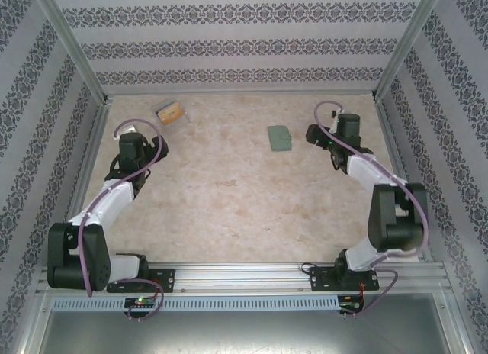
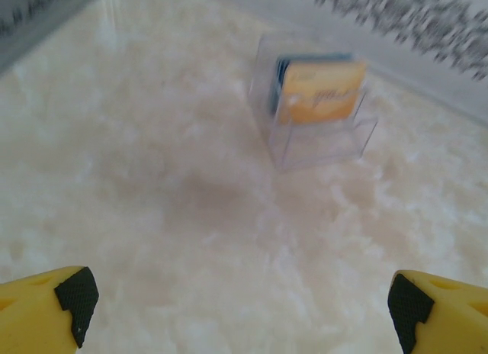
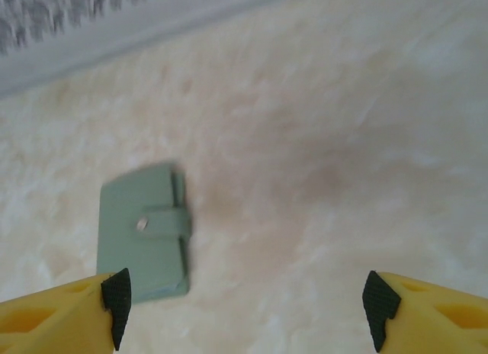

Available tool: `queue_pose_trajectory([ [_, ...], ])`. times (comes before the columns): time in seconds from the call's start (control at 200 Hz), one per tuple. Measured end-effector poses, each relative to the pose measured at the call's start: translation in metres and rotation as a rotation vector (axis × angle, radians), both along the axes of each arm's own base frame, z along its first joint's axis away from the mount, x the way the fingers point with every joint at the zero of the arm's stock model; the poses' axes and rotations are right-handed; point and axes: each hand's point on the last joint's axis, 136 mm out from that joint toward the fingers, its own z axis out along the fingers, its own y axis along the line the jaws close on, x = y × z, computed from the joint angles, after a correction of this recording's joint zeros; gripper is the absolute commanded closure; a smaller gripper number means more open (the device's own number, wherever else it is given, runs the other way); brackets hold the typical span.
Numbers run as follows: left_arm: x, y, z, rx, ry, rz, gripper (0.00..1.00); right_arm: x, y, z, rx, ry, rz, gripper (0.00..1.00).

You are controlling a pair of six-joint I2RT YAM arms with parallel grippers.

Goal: Put the credit cards into the card holder
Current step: Pick up the card holder from the center of the table.

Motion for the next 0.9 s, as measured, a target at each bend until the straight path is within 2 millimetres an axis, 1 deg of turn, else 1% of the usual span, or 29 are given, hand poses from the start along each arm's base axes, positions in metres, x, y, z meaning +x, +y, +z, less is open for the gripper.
queue_pose_trajectory([
  [0.04, 0.002, -0.005, -0.006, -0.032, 0.032, -0.015, 0.01, 0.002, 0.011, -0.012, 0.007, 0.053, 0.029, 0.24],
  [0.085, 0.003, -0.013, -0.011, -0.07, 0.061, -0.039, 0.01, 0.003, 0.022, -0.025, 0.014, 0.111, 0.062, 0.25],
  [0.135, 0.004, -0.02, -0.014, -0.106, 0.081, -0.066, 0.01, 0.004, 0.033, -0.034, 0.023, 0.16, 0.089, 0.26],
  [0.165, 0.005, -0.025, -0.014, -0.128, 0.091, -0.087, 0.0, 0.004, 0.038, -0.039, 0.026, 0.182, 0.103, 0.26],
  [0.205, 0.006, -0.032, -0.014, -0.151, 0.097, -0.113, 0.01, 0.005, 0.045, -0.042, 0.028, 0.208, 0.12, 0.3],
  [0.26, 0.006, -0.038, -0.013, -0.173, 0.106, -0.141, 0.0, 0.009, 0.054, -0.048, 0.021, 0.241, 0.144, 0.3],
  [0.395, 0.005, -0.044, -0.012, -0.196, 0.129, -0.166, 0.01, 0.026, 0.075, -0.06, -0.049, 0.306, 0.184, 0.3],
  [0.435, 0.005, -0.045, -0.011, -0.198, 0.133, -0.171, 0.01, 0.031, 0.083, -0.064, -0.071, 0.322, 0.199, 0.28],
  [0.47, 0.006, -0.046, -0.009, -0.201, 0.141, -0.177, 0.01, 0.033, 0.089, -0.068, -0.09, 0.335, 0.215, 0.24],
  [0.52, 0.009, -0.047, -0.006, -0.207, 0.156, -0.187, 0.01, 0.033, 0.098, -0.074, -0.116, 0.355, 0.231, 0.16],
  [0.565, 0.016, -0.048, -0.002, -0.214, 0.178, -0.194, 0.01, 0.031, 0.103, -0.079, -0.15, 0.376, 0.239, 0.07],
  [0.595, 0.022, -0.048, 0.002, -0.214, 0.184, -0.198, 0.01, 0.03, 0.106, -0.08, -0.183, 0.386, 0.244, 0.02],
  [0.674, 0.039, -0.049, 0.013, -0.214, 0.179, -0.209, 0.01, 0.029, 0.112, -0.081, -0.268, 0.399, 0.26, 0.02],
  [0.724, 0.043, -0.049, 0.017, -0.216, 0.173, -0.213, 0.01, 0.032, 0.117, -0.078, -0.307, 0.395, 0.266, 0.02],
  [0.779, 0.043, -0.05, 0.017, -0.221, 0.179, -0.214, 0.0, 0.035, 0.122, -0.075, -0.34, 0.39, 0.271, 0.02],
  [0.839, 0.041, -0.05, 0.016, -0.227, 0.192, -0.212, 0.0, 0.04, 0.128, -0.073, -0.376, 0.381, 0.277, 0.05],
  [0.874, 0.04, -0.051, 0.014, -0.233, 0.2, -0.21, 0.0, 0.043, 0.131, -0.073, -0.397, 0.378, 0.277, 0.08],
  [0.899, 0.039, -0.051, 0.012, -0.238, 0.206, -0.209, 0.0, 0.044, 0.132, -0.075, -0.413, 0.378, 0.279, 0.13],
])
